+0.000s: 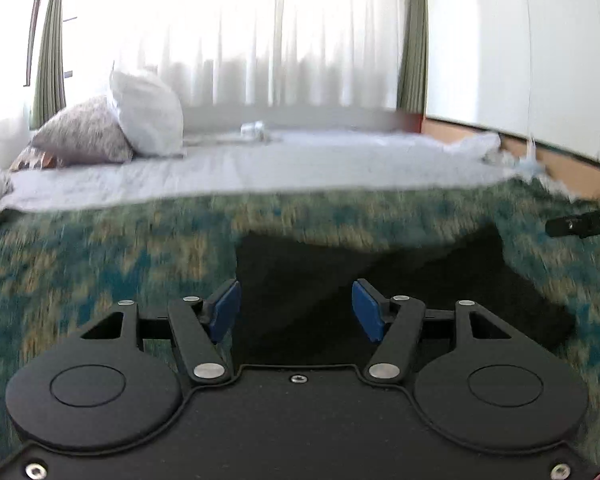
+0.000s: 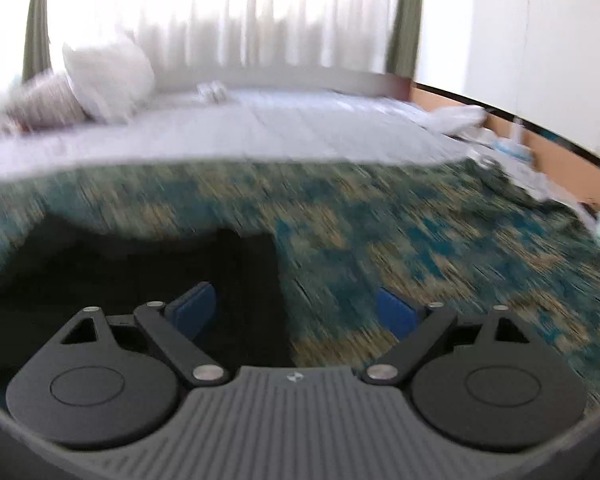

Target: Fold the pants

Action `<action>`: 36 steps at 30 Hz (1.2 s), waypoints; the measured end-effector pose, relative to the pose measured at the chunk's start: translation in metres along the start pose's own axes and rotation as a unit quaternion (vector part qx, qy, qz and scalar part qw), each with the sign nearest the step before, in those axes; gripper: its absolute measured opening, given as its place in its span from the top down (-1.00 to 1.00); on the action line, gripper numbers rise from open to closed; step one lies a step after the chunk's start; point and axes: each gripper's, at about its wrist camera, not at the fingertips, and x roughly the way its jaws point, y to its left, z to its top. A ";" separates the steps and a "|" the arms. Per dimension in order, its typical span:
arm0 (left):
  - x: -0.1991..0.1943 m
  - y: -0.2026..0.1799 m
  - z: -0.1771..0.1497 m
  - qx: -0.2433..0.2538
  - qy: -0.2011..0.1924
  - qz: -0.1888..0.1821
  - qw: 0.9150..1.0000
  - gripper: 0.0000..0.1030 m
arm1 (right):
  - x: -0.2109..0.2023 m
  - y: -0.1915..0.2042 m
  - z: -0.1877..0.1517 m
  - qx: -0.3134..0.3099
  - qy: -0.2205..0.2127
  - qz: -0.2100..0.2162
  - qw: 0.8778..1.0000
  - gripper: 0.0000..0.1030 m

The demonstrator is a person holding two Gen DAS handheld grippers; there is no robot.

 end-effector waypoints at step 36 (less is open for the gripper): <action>0.137 0.022 0.028 -0.052 0.100 0.040 0.993 0.15 | 0.082 0.039 -0.020 -0.053 -0.036 -0.037 0.997 -0.71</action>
